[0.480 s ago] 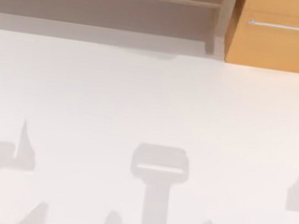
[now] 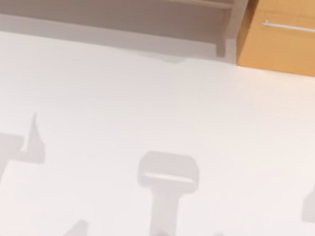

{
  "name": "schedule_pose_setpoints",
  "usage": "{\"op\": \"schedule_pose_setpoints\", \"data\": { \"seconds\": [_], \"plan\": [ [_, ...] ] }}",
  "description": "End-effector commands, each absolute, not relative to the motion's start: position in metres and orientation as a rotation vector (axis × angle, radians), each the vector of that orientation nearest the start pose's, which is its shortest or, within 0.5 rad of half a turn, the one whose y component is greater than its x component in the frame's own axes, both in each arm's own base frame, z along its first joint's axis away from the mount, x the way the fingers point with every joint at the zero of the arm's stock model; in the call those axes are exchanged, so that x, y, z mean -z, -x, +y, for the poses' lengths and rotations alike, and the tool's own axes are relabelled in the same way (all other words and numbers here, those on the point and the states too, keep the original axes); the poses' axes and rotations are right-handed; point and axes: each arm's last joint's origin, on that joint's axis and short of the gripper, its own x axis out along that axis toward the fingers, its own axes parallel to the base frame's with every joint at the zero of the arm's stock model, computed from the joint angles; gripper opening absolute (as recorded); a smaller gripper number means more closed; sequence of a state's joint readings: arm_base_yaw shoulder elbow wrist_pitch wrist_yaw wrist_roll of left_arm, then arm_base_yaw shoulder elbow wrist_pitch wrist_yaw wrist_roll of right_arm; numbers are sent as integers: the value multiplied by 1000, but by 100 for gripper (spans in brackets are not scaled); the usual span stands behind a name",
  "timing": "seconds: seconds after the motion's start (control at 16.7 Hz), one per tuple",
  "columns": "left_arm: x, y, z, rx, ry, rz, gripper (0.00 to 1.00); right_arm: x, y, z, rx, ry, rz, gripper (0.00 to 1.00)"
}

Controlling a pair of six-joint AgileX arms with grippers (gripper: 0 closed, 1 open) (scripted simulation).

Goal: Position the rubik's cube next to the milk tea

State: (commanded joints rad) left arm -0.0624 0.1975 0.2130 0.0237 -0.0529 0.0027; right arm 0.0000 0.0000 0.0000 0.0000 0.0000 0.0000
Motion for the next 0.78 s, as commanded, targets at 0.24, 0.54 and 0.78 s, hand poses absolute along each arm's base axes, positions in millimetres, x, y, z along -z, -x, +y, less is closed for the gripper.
{"op": "schedule_pose_setpoints", "data": {
  "seconds": [0.24, 0.54, 0.78],
  "plan": [
    [-283, -135, -13, 12, 8, -41, 100, -160, -106, -1, 0, 0, 0, 100],
    [-332, -180, -28, 16, 6, -14, 100, -160, -106, -1, 0, 0, 0, 100],
    [-364, -224, -46, 20, 8, -11, 100, -160, -106, -1, 0, 0, 0, 100]
  ]
}}
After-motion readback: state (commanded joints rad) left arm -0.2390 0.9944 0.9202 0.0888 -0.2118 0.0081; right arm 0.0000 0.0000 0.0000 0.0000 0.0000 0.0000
